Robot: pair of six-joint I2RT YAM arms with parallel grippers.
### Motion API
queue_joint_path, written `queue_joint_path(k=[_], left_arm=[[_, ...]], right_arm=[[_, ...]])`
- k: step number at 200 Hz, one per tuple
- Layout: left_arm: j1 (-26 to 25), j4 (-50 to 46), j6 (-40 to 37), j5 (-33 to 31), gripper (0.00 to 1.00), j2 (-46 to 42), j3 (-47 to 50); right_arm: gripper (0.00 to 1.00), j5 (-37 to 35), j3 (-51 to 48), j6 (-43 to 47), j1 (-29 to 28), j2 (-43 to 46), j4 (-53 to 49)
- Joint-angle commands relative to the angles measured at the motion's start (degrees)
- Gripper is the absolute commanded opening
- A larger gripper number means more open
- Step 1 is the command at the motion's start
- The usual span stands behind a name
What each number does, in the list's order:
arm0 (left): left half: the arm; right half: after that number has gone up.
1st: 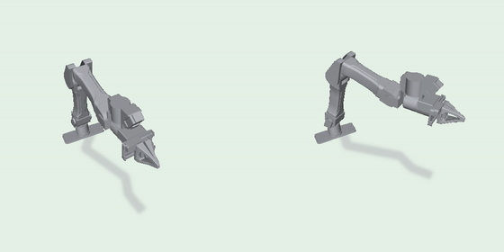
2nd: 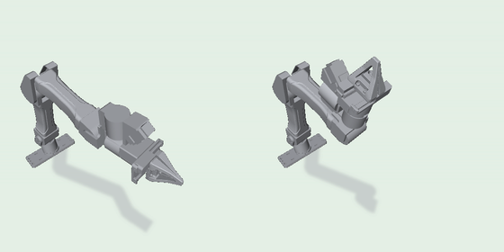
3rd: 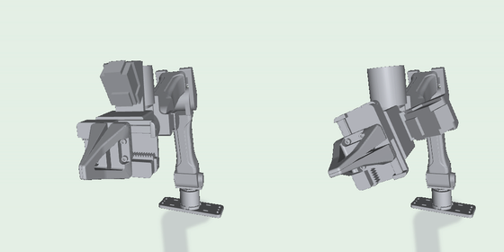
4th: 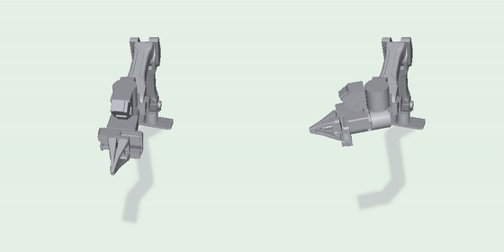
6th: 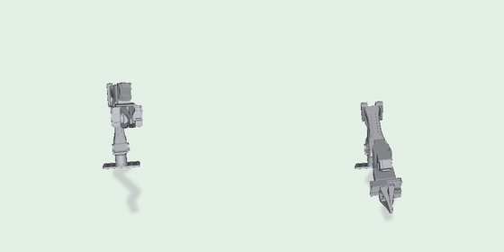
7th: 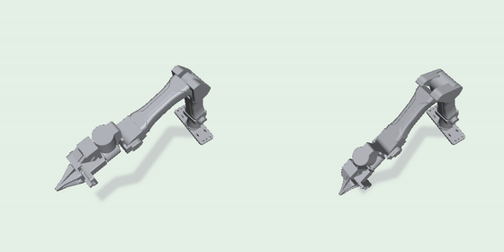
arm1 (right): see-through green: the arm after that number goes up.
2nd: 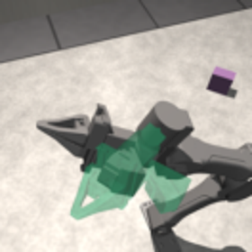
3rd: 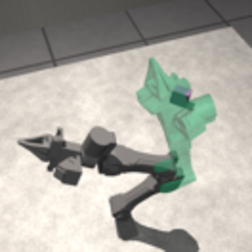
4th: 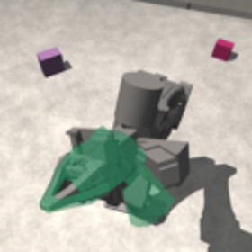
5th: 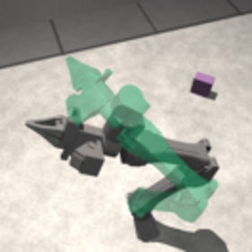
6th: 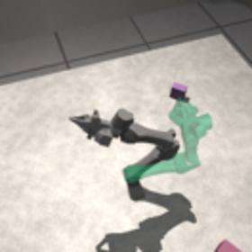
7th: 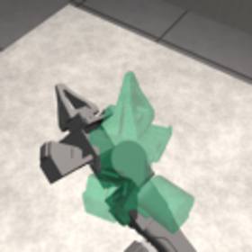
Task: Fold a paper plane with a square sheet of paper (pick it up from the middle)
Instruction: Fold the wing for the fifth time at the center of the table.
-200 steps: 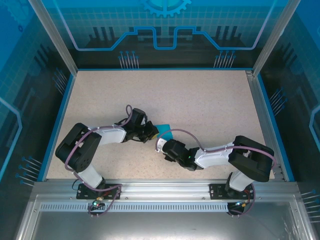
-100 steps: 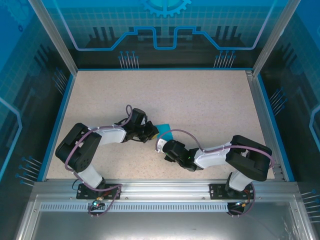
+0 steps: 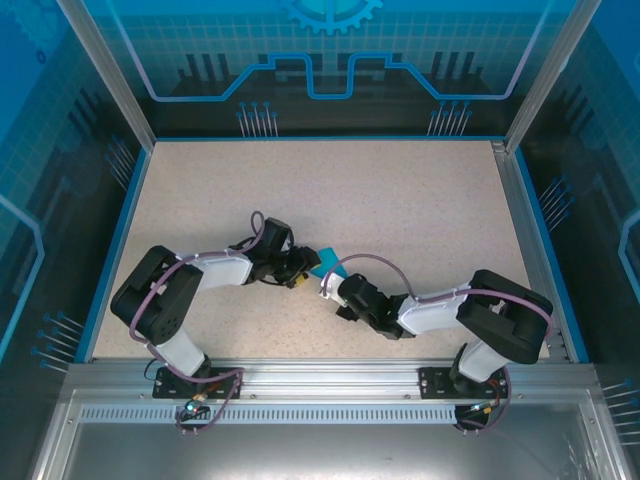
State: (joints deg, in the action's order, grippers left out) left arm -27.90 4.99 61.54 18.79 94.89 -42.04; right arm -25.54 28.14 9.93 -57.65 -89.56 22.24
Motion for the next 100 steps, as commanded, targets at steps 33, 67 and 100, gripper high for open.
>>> queue_joint_path(k=[33, 67, 100], left_arm=[[0.7, -1.0, -0.1, 0.5, 0.56, 2.3, -3.8], [0.9, -1.7, -0.3, 0.1, 0.49, 2.7, -4.8], [0.9, -3.7, -1.1, -0.6, 0.4, 3.6, -5.9]], right_arm=[[0.12, 6.3, -2.4, -2.4, 2.0, 3.6, 6.6], [0.13, 8.6, -4.2, -2.3, 2.9, 4.3, 8.5], [0.14, 8.9, -4.2, -2.2, 3.4, 3.3, 7.9]])
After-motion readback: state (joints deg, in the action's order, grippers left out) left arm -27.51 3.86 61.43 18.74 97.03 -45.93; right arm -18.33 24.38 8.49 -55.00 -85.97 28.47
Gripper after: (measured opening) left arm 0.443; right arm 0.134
